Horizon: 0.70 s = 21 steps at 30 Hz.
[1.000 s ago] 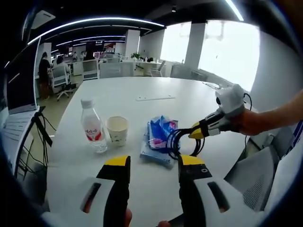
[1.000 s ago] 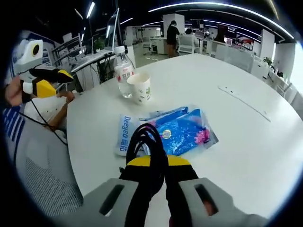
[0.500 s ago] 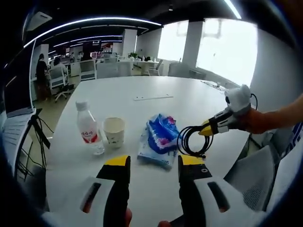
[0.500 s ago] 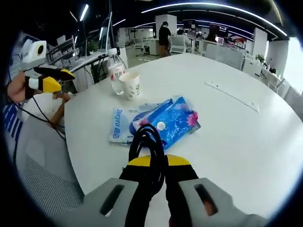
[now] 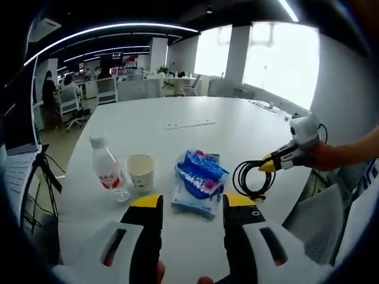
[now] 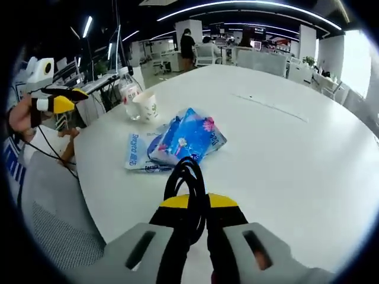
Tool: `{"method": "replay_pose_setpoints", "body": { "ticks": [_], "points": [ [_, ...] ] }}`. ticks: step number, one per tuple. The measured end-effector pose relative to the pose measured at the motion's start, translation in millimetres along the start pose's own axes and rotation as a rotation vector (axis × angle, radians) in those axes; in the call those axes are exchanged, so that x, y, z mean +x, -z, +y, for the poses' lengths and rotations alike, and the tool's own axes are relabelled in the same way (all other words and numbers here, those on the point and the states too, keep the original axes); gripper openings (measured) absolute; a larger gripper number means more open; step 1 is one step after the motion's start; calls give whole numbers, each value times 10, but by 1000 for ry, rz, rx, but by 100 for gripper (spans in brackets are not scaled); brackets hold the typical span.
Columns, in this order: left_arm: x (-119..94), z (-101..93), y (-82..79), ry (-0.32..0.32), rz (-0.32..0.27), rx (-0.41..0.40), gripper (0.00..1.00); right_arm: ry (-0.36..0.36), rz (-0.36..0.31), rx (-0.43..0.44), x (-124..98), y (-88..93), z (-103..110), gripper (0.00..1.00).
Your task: Arrange the tabletop items into an orderly group along one side of the table until the central work area is clear of visible clutter.
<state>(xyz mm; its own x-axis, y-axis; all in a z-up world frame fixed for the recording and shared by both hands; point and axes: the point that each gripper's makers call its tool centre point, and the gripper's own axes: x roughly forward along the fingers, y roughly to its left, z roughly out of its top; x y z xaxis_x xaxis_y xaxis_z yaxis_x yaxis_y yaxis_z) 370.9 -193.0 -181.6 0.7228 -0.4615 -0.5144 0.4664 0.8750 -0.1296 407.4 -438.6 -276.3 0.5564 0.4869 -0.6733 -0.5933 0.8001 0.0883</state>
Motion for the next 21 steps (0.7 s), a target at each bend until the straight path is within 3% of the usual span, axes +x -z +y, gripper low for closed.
{"method": "replay_pose_setpoints", "body": {
  "ticks": [10,21],
  "points": [
    [-15,-31,42,-1,7,0,40,31,6,55,-73,159,-183,6],
    [-21,-3,70,-8,11,-2,40,43,18,104,-7,247,-261,6]
  ]
}}
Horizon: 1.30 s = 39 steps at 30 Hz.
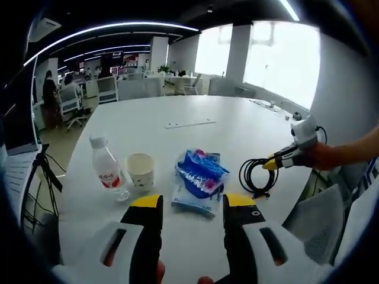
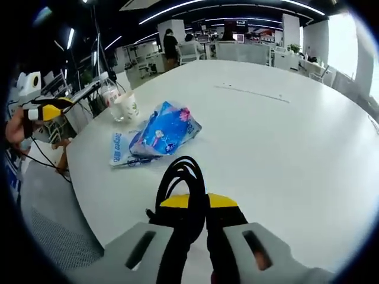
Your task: Arrange the tabletop items into an orderly group along one side of the table until the central work area is clear of visible clutter.
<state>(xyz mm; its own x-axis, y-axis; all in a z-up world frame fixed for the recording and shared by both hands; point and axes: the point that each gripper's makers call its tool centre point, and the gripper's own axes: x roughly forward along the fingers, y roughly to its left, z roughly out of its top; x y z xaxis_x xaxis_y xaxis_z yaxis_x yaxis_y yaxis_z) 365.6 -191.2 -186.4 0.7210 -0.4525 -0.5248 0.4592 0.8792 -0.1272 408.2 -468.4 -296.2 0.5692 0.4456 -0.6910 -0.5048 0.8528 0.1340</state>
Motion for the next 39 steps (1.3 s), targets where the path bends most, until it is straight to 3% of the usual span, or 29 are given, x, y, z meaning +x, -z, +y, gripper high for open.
{"method": "replay_pose_setpoints", "body": {
  "ticks": [39],
  "points": [
    [28,28,-17,-33,17,-3,40,-41,89,37,233,202,-96,3]
  ]
}}
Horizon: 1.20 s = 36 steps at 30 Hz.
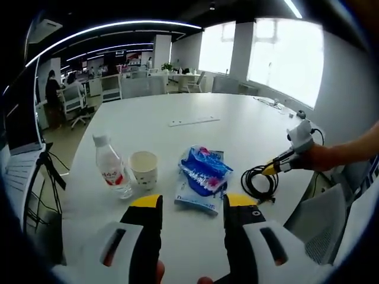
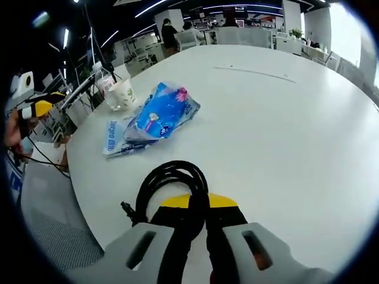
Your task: Arrange the tabletop items into an orderly group along one side of the table until the central work area is clear of visible clutter.
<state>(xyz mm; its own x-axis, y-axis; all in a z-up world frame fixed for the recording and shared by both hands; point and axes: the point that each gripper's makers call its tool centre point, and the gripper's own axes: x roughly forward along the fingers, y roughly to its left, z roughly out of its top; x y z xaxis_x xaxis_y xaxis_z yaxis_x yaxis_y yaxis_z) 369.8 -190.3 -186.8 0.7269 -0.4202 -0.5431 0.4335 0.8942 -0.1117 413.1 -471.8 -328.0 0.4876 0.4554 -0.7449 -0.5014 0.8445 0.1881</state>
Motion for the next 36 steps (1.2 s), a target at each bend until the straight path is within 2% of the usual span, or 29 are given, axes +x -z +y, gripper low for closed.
{"method": "replay_pose_setpoints", "body": {
  "ticks": [4,14,22,36],
  "points": [
    [33,2,-23,1,-3,0,40,-2,3,6,6,-5,-32,1],
    [54,-5,-9,2,2,-2,40,2,9,-3,4,8,-23,1],
    [50,35,-15,-10,-6,-19,40,15,17,-5,-14,-2,-62,5],
    [68,44,29,-15,-7,-41,40,20,-21,11,-108,-66,-55,6]
  ]
}}
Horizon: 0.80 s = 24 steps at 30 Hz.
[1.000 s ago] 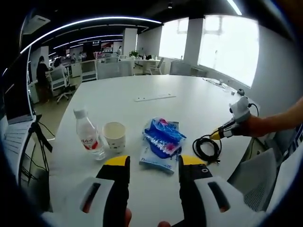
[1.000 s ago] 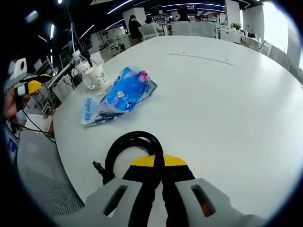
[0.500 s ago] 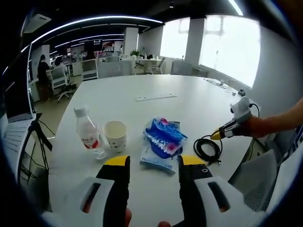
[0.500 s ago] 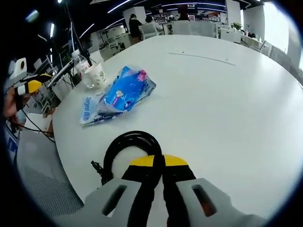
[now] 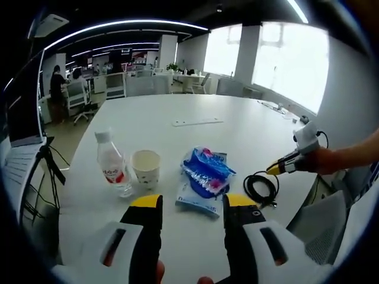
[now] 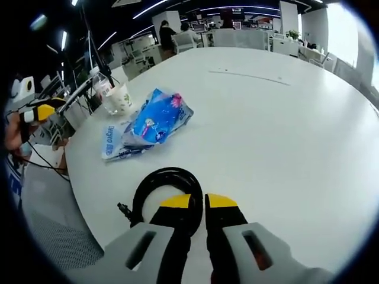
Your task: Arrange the tabletop items into an orderly group along one side of the table until the central work area is clear of visible clutter.
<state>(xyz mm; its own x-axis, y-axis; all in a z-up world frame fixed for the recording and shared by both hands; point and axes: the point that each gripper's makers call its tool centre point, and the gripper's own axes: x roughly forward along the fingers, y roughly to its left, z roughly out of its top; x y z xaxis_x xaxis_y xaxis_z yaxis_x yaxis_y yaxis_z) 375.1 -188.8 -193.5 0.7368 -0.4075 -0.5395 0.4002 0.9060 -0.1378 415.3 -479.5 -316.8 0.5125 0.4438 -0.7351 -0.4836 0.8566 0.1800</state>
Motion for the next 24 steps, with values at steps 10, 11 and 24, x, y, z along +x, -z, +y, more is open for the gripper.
{"method": "replay_pose_setpoints", "body": {
  "ticks": [10,11,24],
  "points": [
    [71,-26,-31,6,9,3,40,3,-11,-13,-27,-68,-59,6],
    [75,-29,-41,8,8,4,40,1,-15,-9,-28,-81,-62,6],
    [79,-42,-3,0,17,-7,40,-19,-22,-33,34,-271,-76,7]
  ]
}}
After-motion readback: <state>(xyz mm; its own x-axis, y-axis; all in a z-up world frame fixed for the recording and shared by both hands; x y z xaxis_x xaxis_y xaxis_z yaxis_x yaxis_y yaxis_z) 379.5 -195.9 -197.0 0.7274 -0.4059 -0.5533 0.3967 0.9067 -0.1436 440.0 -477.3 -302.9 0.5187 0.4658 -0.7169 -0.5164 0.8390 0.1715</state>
